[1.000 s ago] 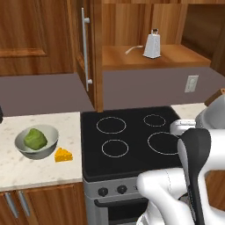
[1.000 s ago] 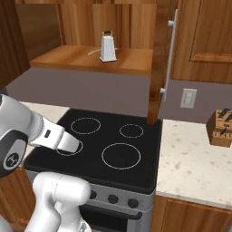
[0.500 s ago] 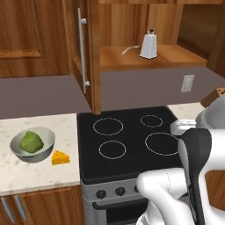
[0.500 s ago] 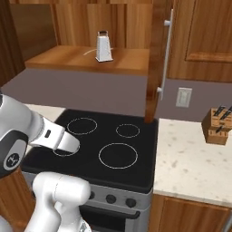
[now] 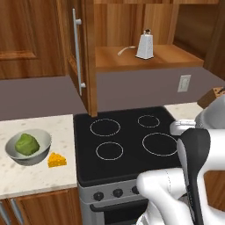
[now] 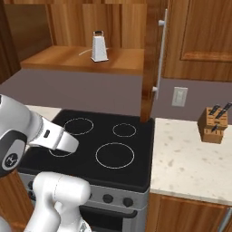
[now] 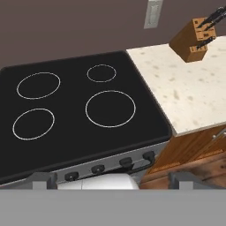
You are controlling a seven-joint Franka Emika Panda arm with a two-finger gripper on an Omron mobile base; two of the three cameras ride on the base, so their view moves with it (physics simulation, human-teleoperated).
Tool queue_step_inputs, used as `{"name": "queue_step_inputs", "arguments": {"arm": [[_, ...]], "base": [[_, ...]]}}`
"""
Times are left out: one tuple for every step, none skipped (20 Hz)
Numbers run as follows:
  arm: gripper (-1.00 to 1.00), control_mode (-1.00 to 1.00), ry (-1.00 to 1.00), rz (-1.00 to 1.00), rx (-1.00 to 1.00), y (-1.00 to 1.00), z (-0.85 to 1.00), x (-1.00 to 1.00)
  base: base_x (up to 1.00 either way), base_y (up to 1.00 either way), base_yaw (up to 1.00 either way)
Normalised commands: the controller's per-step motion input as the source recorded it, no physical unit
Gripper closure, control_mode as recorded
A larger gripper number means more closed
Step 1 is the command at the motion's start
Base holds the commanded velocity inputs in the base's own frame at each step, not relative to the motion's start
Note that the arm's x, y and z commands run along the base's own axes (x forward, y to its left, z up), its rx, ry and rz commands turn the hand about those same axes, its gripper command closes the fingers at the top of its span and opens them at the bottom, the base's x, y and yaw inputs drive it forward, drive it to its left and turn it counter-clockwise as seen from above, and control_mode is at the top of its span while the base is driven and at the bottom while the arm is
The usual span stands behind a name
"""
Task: Pick the cheese from the fridge and the cheese grater from the cabinet and place them next to the salad bowl.
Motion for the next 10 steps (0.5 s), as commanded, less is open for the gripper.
{"name": "queue_step_inputs", "arguments": {"arm": [[-1.00, 1.00, 0.00, 0.00, 0.00, 0.00, 0.00, 0.00], [-1.00, 1.00, 0.00, 0.00, 0.00, 0.00, 0.00, 0.00], [-1.00, 1.00, 0.00, 0.00, 0.00, 0.00, 0.00, 0.00], [-1.00, 1.00, 0.00, 0.00, 0.00, 0.00, 0.00, 0.00], [-1.00, 1.00, 0.00, 0.00, 0.00, 0.00, 0.00, 0.00], [-1.00, 1.00, 0.00, 0.00, 0.00, 0.00, 0.00, 0.00], [-1.00, 1.00, 0.00, 0.00, 0.00, 0.00, 0.00, 0.00], [-1.00, 1.00, 0.00, 0.00, 0.00, 0.00, 0.00, 0.00], [-1.00, 1.00, 0.00, 0.00, 0.00, 0.00, 0.00, 0.00], [-1.00, 1.00, 0.00, 0.00, 0.00, 0.00, 0.00, 0.00]], "base": [[0.32, -0.62, 0.00], [0.56, -0.40, -0.03], [0.74, -0.34, -0.09], [0.69, -0.46, -0.14], [0.59, -0.49, -0.19], [0.59, -0.49, -0.22], [0.55, -0.39, -0.21], [0.49, -0.18, -0.19], [0.46, 0.00, -0.12], [0.65, 0.00, -0.09]]}}
